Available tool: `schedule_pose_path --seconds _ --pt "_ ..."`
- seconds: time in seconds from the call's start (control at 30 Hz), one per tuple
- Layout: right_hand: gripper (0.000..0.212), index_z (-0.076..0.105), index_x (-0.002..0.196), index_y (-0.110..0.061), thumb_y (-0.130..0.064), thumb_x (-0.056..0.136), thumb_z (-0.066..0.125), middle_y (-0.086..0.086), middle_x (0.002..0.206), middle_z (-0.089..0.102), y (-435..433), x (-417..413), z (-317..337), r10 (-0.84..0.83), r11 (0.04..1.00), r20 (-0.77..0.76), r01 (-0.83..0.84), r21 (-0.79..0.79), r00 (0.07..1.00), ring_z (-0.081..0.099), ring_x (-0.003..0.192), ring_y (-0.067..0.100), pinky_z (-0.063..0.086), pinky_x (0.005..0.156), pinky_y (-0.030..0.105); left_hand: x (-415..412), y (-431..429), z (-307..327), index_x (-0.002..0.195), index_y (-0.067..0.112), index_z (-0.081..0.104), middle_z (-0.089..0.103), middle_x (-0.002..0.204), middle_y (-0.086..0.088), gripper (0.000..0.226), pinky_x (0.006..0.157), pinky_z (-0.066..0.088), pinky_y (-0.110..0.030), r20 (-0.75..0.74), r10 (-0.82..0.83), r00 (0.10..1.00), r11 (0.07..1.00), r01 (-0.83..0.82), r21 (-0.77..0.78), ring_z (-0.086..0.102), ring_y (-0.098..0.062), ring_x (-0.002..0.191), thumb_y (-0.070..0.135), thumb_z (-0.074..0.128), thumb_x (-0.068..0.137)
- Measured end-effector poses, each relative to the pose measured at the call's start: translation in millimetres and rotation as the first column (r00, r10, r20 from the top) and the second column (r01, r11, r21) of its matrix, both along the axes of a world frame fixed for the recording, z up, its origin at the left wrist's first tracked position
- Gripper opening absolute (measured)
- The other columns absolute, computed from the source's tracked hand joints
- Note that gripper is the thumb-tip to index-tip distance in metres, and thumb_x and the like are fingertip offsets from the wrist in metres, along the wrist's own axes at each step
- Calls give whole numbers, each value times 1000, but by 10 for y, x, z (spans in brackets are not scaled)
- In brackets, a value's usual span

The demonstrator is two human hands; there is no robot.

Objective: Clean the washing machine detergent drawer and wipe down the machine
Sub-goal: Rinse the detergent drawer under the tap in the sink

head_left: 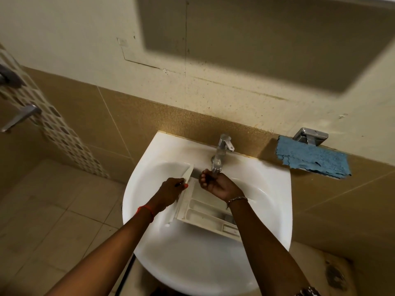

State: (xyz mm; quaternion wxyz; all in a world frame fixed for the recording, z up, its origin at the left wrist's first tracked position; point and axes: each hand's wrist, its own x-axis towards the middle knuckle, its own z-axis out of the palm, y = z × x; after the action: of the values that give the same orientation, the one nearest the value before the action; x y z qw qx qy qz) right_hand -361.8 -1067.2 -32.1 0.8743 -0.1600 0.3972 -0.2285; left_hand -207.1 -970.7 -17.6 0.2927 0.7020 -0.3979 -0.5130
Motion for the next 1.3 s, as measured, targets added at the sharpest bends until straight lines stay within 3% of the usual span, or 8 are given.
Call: schedule_pose_path --seconds 0.2,0.3,0.47,0.57,0.77,0.93,1.2,1.3 --pt "33 55 71 -4 -15 98 38 5 57 63 278 -108 129 580 741 -352 -655 -149 735 61 51 15 52 54 24 -1 4 -28 121 1 58 60 119 -17 35 84 44 -31 14 22 1000 1000 -21 -14 56 -32 109 22 48 95" --pt "30 62 93 17 -9 95 48 13 71 69 455 -120 168 497 589 -619 -760 -275 608 66 61 17 56 69 27 -8 14 -20 117 -2 58 60 117 -19 34 88 46 -34 13 12 1000 1000 -11 -26 57 -34 108 21 47 96" --pt "34 67 96 9 -22 92 54 22 97 68 747 -96 79 201 255 -900 -908 -332 386 64 83 26 49 79 30 -5 24 -13 119 -3 56 60 117 -19 35 95 46 -39 11 -9 1000 999 9 -41 57 -34 108 21 46 96" --pt "32 65 99 4 -26 91 56 14 94 66 846 -248 41 161 315 -908 -892 -324 386 52 65 6 37 56 8 1 36 7 117 -4 56 60 117 -20 35 96 47 -40 -4 -15 1000 999 15 -35 57 -34 107 21 46 96" --pt "32 46 63 -12 -26 90 56 2 64 47 849 -696 -127 92 397 -964 -897 -194 249 45 55 10 31 50 16 -2 44 20 118 -3 56 59 118 -20 34 97 46 -42 -9 -19 1000 999 19 -41 57 -34 107 21 45 96" --pt "31 56 108 4 -22 92 48 16 108 59 975 -456 -138 -87 285 -970 -927 -242 226 59 99 30 41 71 27 -13 49 34 118 -2 57 59 117 -20 33 94 46 -40 -7 -5 1000 999 5 -41 56 -35 108 21 46 96" --pt "28 66 112 -4 -5 90 49 12 114 65 1105 -157 -154 -52 134 -873 -863 -487 485 61 103 25 46 87 21 -30 42 6 114 4 57 58 113 -13 26 88 43 -31 -12 14 1000 998 -15 -61 54 -24 101 19 46 96" --pt "27 67 106 -3 -14 90 49 11 99 67 1025 -404 -152 -32 95 -933 -928 -360 358 61 95 22 46 77 22 -19 38 -2 111 2 57 59 111 -13 26 85 45 -27 1 13 1000 998 -13 -64 55 -24 99 20 46 96"
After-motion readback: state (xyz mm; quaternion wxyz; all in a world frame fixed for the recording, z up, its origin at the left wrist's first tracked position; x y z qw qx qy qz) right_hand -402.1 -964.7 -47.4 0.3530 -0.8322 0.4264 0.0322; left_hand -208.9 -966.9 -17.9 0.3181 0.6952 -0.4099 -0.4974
